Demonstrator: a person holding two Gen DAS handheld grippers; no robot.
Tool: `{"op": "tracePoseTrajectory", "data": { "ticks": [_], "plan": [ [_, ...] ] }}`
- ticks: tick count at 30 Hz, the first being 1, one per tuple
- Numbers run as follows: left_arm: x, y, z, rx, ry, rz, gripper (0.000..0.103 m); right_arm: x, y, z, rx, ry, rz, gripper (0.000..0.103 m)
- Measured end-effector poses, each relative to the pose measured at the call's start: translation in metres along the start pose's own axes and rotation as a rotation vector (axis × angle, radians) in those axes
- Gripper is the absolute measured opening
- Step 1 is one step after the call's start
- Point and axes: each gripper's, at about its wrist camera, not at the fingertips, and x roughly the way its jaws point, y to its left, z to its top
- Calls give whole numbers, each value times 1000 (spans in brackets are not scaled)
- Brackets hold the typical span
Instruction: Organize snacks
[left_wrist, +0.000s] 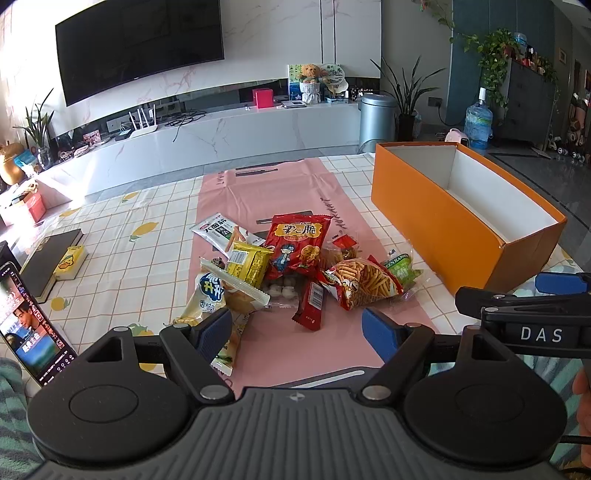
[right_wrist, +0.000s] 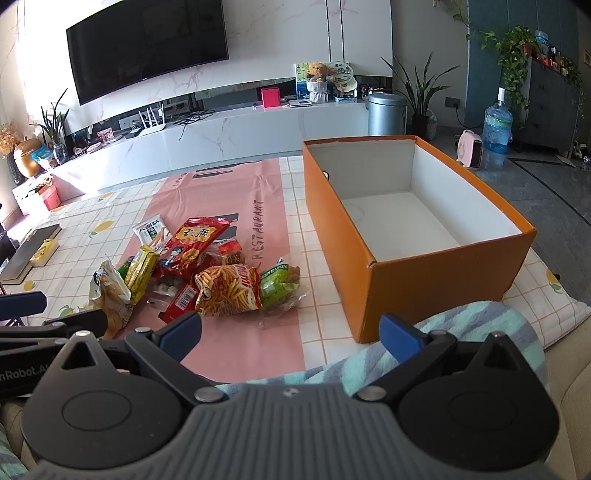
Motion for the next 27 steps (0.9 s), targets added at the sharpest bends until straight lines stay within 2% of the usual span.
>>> {"op": "tracePoseTrajectory", "data": {
  "ticks": [27],
  "plan": [
    [1,0,-1,0,3,2,94,2,0,-2,0,8,-1,99]
  ]
}}
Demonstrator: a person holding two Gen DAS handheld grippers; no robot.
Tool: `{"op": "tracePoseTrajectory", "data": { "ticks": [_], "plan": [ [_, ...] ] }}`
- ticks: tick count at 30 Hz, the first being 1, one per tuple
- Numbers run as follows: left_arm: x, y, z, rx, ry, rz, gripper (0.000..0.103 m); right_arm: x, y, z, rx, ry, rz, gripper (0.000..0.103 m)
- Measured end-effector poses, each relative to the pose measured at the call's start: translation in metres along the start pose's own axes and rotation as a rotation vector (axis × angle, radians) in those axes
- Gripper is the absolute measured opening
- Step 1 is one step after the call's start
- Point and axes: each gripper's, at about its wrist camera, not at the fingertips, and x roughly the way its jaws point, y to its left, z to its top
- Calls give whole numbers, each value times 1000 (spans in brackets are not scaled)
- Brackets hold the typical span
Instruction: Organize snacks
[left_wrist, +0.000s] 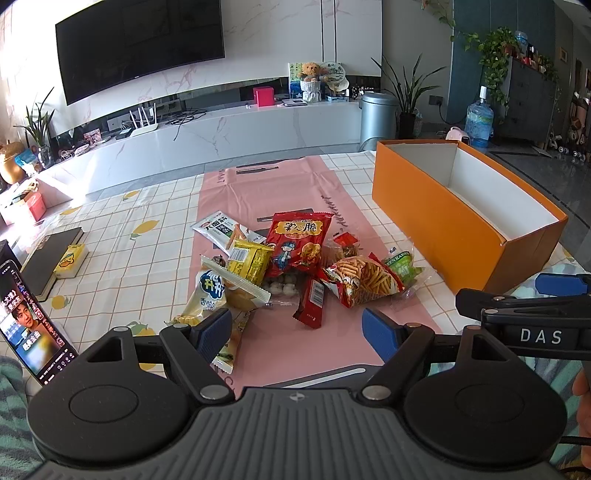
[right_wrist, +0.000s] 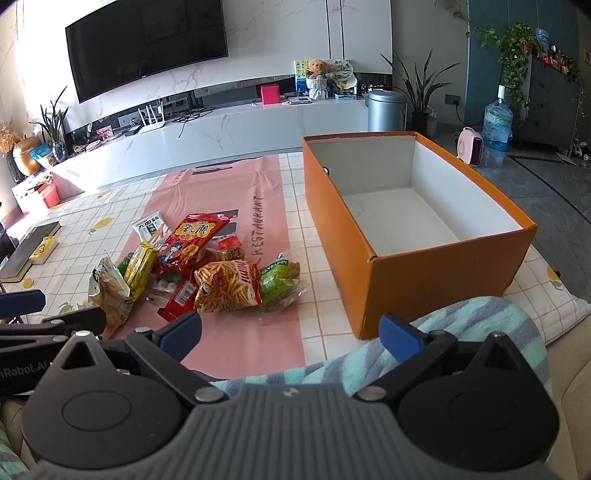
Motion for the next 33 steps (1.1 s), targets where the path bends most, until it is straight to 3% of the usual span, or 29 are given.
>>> {"op": "tracePoseTrajectory", "data": {
  "ticks": [17,26,29,33],
  "plan": [
    [9,7,-2,0,8,12,94,5,7,4,-50,-20,38,99],
    [30,26,-3,-64,24,-25,89,28,26,8,-139,-23,90,73],
    [34,31,-3,-77,-9,12,89,39,32,11,-153,-18,115,69],
    [50,29,-3,-1,-28,91,90,57,41,17,-171,-16,137,69]
  ]
}}
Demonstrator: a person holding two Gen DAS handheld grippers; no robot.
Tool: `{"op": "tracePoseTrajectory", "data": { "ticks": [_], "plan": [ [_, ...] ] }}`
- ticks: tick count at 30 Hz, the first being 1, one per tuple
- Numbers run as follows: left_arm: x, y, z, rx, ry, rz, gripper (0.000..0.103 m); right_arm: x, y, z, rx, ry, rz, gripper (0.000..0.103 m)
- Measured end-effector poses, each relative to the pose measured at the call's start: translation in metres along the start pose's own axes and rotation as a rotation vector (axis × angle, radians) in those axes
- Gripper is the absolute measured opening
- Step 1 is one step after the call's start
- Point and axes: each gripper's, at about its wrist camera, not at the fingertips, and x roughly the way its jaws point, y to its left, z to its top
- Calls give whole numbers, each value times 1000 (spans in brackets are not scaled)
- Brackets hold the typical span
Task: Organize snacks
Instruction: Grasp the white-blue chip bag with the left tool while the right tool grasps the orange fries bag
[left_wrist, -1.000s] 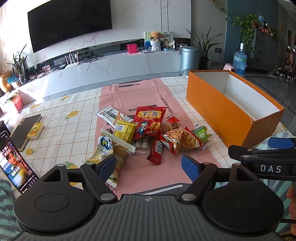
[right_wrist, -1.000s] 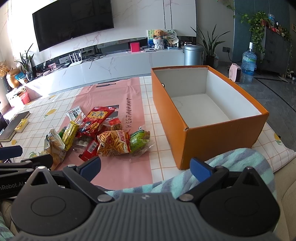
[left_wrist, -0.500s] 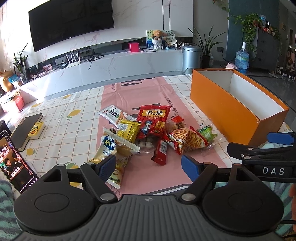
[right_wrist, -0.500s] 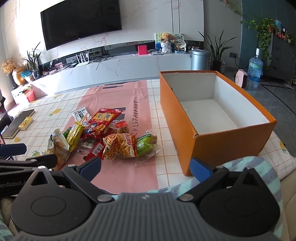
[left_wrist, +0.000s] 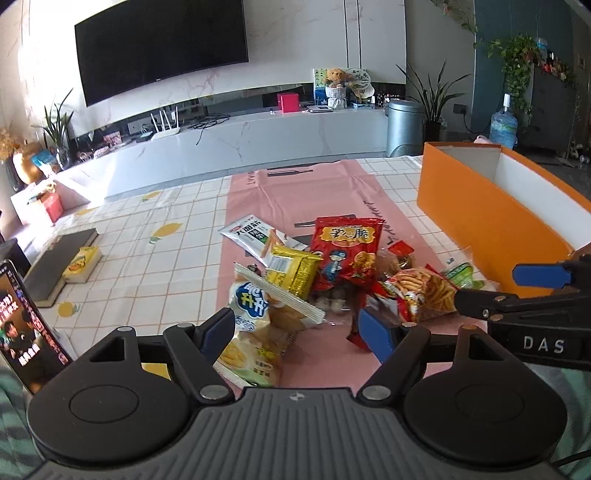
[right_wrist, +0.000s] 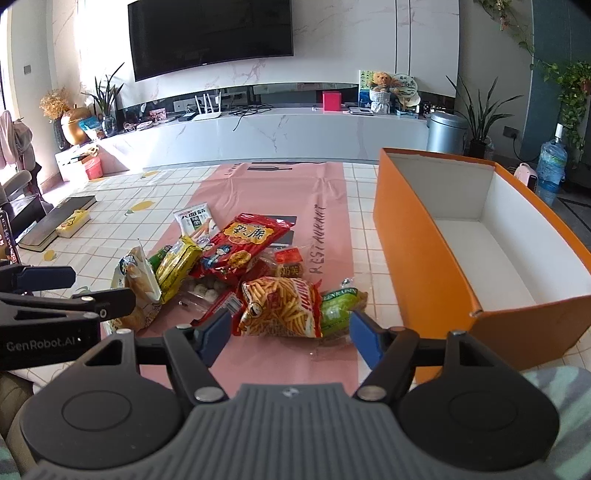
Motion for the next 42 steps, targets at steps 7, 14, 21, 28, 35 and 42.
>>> {"op": "tracePoseTrajectory", "data": {
  "ticks": [7,14,21,28,35,42],
  "plan": [
    [39,-2,-7,109,53,74,90,41,4,11,7,33,42,69],
    [68,-2,-18,165,85,161,90,75,11,12,-10,56,53,70],
    [89,-13,-27,245,111,220,92,92,11,7,-25,60,44,70],
    [91,-16,-26,246,102,223,85,100,11,2,-26,82,39,61],
    [86,-10,-25,206,87,202,67,97,10,0,-19,71,42,55],
    [60,-4,-15,136,40,188,48,73,11,-1,-52,17,36,51]
  ]
}}
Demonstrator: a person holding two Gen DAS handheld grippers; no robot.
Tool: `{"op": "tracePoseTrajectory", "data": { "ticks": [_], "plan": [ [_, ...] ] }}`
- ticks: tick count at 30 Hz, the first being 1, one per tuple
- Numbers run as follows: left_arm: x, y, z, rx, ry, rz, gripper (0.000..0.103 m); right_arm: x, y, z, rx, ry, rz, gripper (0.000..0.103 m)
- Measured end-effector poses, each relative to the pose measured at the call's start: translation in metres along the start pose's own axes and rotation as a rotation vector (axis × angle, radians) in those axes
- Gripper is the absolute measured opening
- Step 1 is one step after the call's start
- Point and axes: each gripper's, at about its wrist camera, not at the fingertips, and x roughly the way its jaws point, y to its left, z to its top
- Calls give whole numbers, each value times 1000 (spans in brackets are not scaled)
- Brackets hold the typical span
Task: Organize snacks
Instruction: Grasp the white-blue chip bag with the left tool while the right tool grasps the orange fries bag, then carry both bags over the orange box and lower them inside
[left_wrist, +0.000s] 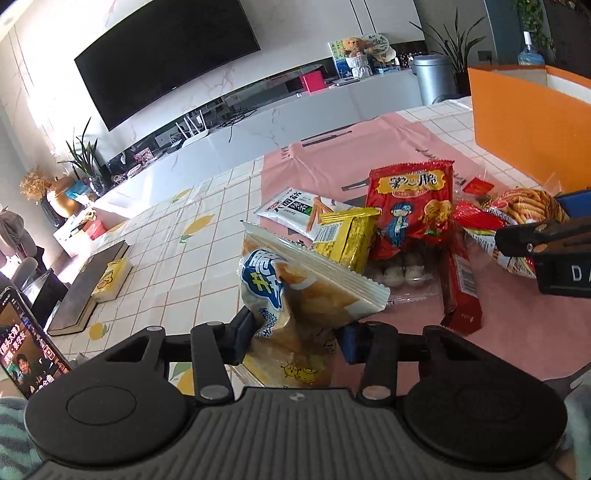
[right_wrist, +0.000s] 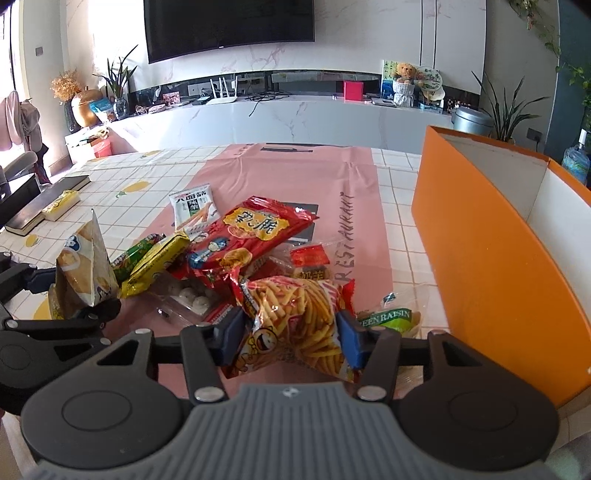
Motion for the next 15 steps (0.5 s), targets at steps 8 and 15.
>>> {"op": "tracePoseTrajectory", "data": {
  "ticks": [8,15],
  "plan": [
    [-44,10,14,-109,-50,-72,44,-42,-9,8,31,-68,15,49],
    [-88,14,40,-209,-122,-177,44,-90,-27,27,11,-176,13,49]
  ]
}}
